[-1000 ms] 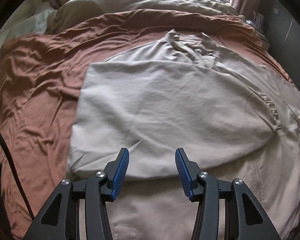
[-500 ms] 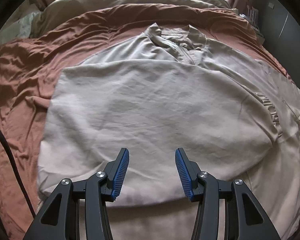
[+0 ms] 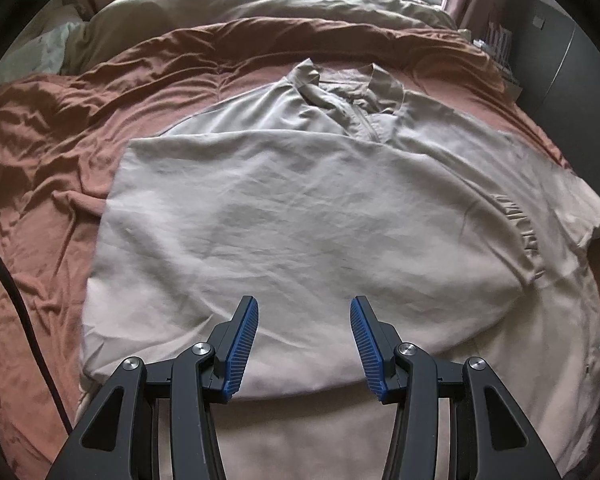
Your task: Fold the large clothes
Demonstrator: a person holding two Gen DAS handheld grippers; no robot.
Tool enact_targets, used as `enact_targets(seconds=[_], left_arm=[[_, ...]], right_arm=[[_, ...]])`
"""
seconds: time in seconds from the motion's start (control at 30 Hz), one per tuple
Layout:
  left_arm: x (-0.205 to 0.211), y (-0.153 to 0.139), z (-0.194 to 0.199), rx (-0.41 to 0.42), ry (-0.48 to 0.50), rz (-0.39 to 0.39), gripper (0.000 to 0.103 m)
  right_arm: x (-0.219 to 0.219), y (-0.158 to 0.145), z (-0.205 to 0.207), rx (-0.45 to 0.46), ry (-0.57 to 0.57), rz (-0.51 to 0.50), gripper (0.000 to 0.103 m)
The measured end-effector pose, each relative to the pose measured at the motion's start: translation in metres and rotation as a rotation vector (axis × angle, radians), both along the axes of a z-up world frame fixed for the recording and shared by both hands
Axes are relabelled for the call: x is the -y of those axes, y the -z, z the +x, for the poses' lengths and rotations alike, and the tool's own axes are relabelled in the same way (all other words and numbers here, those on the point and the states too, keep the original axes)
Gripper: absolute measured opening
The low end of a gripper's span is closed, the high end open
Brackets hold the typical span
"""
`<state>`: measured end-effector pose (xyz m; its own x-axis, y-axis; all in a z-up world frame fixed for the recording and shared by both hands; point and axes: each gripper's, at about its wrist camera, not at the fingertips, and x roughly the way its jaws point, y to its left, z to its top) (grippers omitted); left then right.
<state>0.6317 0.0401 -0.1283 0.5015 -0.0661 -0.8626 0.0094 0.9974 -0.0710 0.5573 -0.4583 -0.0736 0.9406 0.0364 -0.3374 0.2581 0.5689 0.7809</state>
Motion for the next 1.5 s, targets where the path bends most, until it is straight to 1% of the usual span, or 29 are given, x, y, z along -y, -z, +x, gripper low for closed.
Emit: enact_targets(seconds=[0.07,0.2,0.33,0.47,0.6,0.67,0.73,0.8,0.83,0.9,0.93,0.97,1.0,1.03,1.07,1.1,1.13,1.2,1.3,1.33,1.4,1.43,1.5], left_arm=[[0.000,-0.005,-0.006,0.008,0.006,0.004,0.050],[-0.006,-0.013,-0.016,0.020,0.006,0.006,0.050],[-0.015,-0.020,-0.023,0.028,-0.013,-0.004,0.050],[-0.021,-0.027,-0.030,0.041,-0.020,0.000,0.050],[-0.028,-0.030,-0.036,0.046,-0.035,-0.010,0.050],[-0.031,-0.030,-0.038,0.046,-0.040,-0.017,0.050],[-0.032,-0.031,-0.042,0.047,-0.044,-0.020,0.050],[-0.034,-0.033,-0.045,0.051,-0.046,-0.024,0.050],[-0.034,-0.035,-0.047,0.054,-0.047,-0.025,0.050],[-0.037,-0.039,-0.051,0.060,-0.052,-0.033,0.050],[-0.038,-0.040,-0.053,0.063,-0.053,-0.037,0.050],[-0.039,-0.042,-0.054,0.066,-0.055,-0.041,0.050],[-0.040,-0.044,-0.057,0.070,-0.058,-0.048,0.050],[-0.041,-0.046,-0.059,0.072,-0.059,-0.053,0.050],[-0.041,-0.048,-0.062,0.076,-0.059,-0.061,0.050],[-0.041,-0.049,-0.064,0.079,-0.058,-0.065,0.050],[-0.041,-0.050,-0.065,0.081,-0.057,-0.067,0.050],[-0.041,-0.053,-0.070,0.086,-0.053,-0.067,0.050],[-0.042,-0.055,-0.076,0.091,-0.052,-0.062,0.050],[-0.044,-0.055,-0.076,0.092,-0.053,-0.059,0.050],[-0.048,-0.054,-0.077,0.090,-0.061,-0.057,0.050],[-0.050,-0.052,-0.077,0.089,-0.066,-0.058,0.051],[-0.055,-0.048,-0.076,0.084,-0.078,-0.064,0.051]], right_arm=[[-0.021,-0.019,-0.004,0.039,-0.042,-0.040,0.001],[-0.062,-0.046,-0.008,0.092,-0.138,-0.106,0.001],[-0.101,-0.059,-0.006,0.111,-0.241,-0.153,0.001],[-0.136,-0.064,0.004,0.100,-0.344,-0.192,0.001],[-0.173,-0.061,0.027,0.040,-0.472,-0.246,0.001],[-0.191,-0.057,0.043,-0.014,-0.539,-0.287,0.001],[-0.212,-0.046,0.055,-0.086,-0.593,-0.322,0.001],[-0.221,-0.038,0.061,-0.144,-0.622,-0.331,0.001],[-0.226,-0.035,0.071,-0.189,-0.628,-0.328,0.001],[-0.227,-0.027,0.072,-0.241,-0.616,-0.309,0.001],[-0.229,-0.027,0.071,-0.256,-0.615,-0.292,0.003],[-0.226,-0.025,0.069,-0.265,-0.613,-0.271,0.007],[-0.233,-0.028,0.061,-0.267,-0.613,-0.257,0.011],[-0.228,-0.030,0.055,-0.260,-0.612,-0.227,0.023],[-0.224,-0.033,0.050,-0.246,-0.603,-0.203,0.048],[-0.218,-0.033,0.043,-0.230,-0.594,-0.184,0.060],[-0.210,-0.035,0.027,-0.201,-0.571,-0.167,0.072],[-0.198,-0.038,0.012,-0.161,-0.536,-0.144,0.072],[-0.168,-0.037,-0.012,-0.118,-0.449,-0.062,0.072],[-0.153,-0.034,-0.024,-0.124,-0.385,-0.046,0.072],[-0.133,-0.025,-0.039,-0.152,-0.295,-0.010,0.072],[-0.117,-0.017,-0.049,-0.167,-0.239,0.030,0.072],[-0.097,-0.005,-0.060,-0.187,-0.164,0.085,0.072]])
